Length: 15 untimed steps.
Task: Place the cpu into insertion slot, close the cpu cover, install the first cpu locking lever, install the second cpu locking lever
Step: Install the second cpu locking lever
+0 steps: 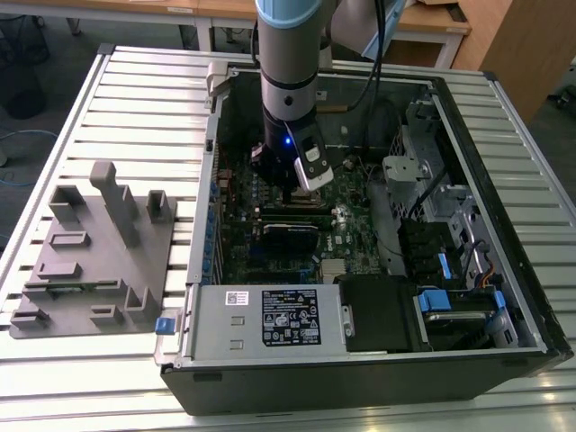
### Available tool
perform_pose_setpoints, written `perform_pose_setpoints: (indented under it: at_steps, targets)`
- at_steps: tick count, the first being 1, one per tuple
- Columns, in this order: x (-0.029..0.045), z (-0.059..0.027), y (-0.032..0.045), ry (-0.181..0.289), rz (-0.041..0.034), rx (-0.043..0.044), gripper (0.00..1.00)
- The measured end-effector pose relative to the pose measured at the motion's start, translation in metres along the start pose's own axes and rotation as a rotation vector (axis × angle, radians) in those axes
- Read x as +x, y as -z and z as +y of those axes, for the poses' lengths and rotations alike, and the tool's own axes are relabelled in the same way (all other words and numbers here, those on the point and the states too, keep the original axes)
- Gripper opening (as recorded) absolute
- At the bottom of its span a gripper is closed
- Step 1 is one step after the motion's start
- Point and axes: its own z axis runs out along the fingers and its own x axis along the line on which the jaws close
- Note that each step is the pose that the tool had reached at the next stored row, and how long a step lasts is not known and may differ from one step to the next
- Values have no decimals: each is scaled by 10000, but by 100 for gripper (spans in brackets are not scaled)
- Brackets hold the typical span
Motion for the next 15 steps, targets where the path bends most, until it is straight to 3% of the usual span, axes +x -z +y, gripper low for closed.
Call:
perform_pose_setpoints:
  at_steps: [15]
  targets:
    - [17,-3,-29,0,-2,-1,10]
